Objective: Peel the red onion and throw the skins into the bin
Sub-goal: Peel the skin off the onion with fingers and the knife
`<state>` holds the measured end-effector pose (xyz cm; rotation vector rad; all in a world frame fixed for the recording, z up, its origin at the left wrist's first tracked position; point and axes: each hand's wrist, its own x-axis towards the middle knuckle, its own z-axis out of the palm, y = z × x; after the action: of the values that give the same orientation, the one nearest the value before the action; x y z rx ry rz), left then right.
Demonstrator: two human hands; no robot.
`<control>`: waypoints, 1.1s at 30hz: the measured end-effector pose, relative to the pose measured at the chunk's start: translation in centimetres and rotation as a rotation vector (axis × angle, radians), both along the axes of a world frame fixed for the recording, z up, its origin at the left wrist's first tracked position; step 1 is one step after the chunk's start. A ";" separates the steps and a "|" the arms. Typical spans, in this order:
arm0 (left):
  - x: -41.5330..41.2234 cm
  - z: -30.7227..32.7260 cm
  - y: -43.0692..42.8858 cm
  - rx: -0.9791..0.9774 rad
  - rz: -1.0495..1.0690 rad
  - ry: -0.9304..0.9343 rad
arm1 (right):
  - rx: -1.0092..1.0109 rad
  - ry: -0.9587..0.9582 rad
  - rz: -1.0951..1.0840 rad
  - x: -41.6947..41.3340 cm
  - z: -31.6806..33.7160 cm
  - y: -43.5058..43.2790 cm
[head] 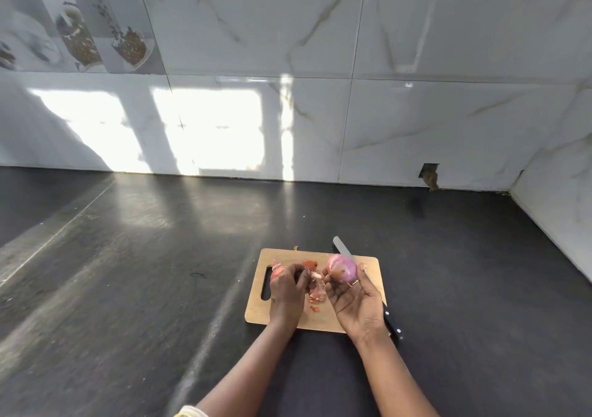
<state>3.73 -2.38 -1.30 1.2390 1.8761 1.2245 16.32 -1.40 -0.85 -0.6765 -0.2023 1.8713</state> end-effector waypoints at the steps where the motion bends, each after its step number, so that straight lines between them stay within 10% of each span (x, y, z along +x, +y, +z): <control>1: 0.0 0.0 -0.1 -0.004 -0.009 0.015 | -0.013 0.016 -0.006 0.1 0.0 0.2; 13: 0.9 2.3 -0.8 0.050 -0.126 0.160 | 0.003 -0.031 -0.066 -0.3 0.1 0.5; 33: 1.9 1.9 -0.3 0.050 -0.090 -0.584 | 0.138 -0.153 -0.047 -0.5 -0.6 0.7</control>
<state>5.63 -2.71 0.59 0.8514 1.3564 1.4024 15.79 -0.68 -1.48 -0.7232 -0.4075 1.7440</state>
